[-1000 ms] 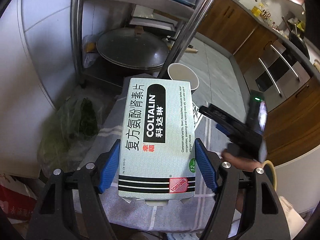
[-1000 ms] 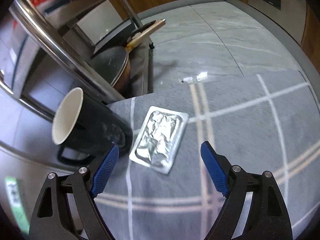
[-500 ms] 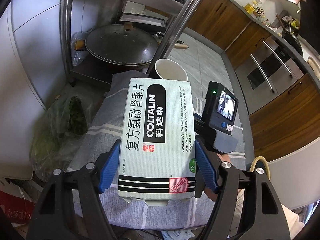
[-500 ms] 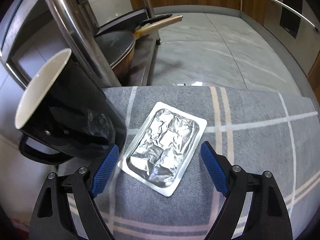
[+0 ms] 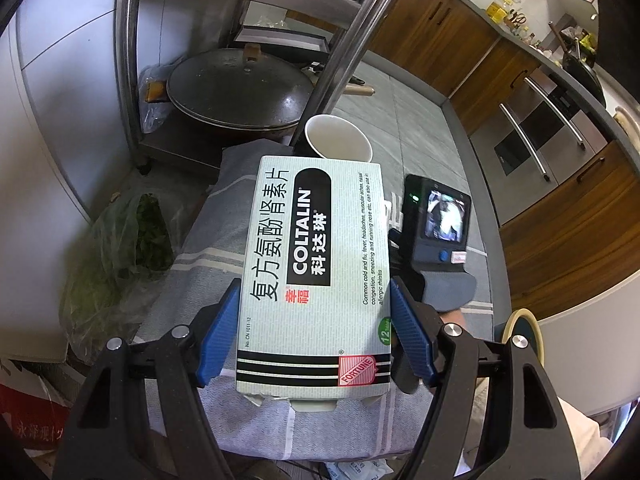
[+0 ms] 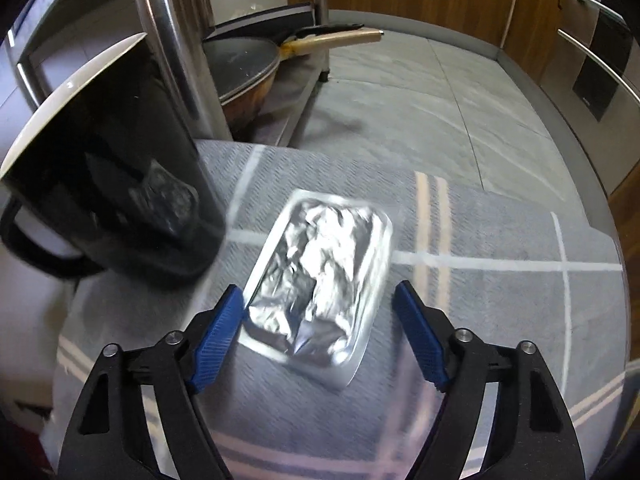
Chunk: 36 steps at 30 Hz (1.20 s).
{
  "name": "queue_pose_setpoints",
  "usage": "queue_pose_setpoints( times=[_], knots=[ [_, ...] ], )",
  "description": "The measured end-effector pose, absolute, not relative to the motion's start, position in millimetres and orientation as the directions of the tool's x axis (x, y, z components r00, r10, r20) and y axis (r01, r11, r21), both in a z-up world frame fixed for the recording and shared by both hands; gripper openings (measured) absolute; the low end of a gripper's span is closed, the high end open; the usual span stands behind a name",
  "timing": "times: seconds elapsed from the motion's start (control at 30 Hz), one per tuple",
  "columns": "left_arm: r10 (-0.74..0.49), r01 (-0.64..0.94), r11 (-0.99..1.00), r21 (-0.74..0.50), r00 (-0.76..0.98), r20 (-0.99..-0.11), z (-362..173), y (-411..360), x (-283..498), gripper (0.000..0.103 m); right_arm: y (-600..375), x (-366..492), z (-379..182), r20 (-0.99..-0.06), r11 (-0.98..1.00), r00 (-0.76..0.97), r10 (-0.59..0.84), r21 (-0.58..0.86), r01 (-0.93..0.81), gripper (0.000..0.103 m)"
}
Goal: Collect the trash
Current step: 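Grasp the foil blister pack with the right tool, then carry the box and foil pack over the bin and open the left tool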
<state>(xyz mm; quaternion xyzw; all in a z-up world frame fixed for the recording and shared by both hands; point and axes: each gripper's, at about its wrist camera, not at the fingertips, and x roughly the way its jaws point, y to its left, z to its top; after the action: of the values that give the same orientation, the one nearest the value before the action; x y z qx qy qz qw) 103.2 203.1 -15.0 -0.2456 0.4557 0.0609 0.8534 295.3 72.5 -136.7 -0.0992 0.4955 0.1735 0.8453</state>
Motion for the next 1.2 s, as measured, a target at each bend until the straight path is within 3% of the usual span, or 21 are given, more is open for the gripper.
queue_pose_setpoints(
  times=[0.33, 0.6, 0.7, 1.2],
  knots=[
    [-0.124, -0.312, 0.878, -0.362, 0.583, -0.803, -13.0, 199.0, 104.4, 0.07, 53.8, 303.9, -133.5, -0.885, 0.914, 0.404, 0.23, 0.054, -0.402, 0.077],
    [-0.118, -0.315, 0.883, -0.348, 0.568, -0.814, -17.7, 196.2, 108.1, 0.07, 76.6, 308.0, -136.3, -0.882, 0.882, 0.425, 0.206, -0.021, -0.471, 0.079],
    [-0.12, -0.311, 0.885, -0.345, 0.565, -0.817, -18.4, 194.1, 109.4, 0.07, 74.1, 308.1, -135.5, -0.876, 0.882, 0.431, 0.218, -0.012, -0.471, 0.069],
    [-0.117, -0.245, 0.923, -0.296, 0.553, -0.825, -17.7, 161.3, 119.7, 0.07, 6.8, 274.6, -106.7, -0.86, 0.886, 0.442, 0.256, 0.026, -0.463, 0.069]
  ],
)
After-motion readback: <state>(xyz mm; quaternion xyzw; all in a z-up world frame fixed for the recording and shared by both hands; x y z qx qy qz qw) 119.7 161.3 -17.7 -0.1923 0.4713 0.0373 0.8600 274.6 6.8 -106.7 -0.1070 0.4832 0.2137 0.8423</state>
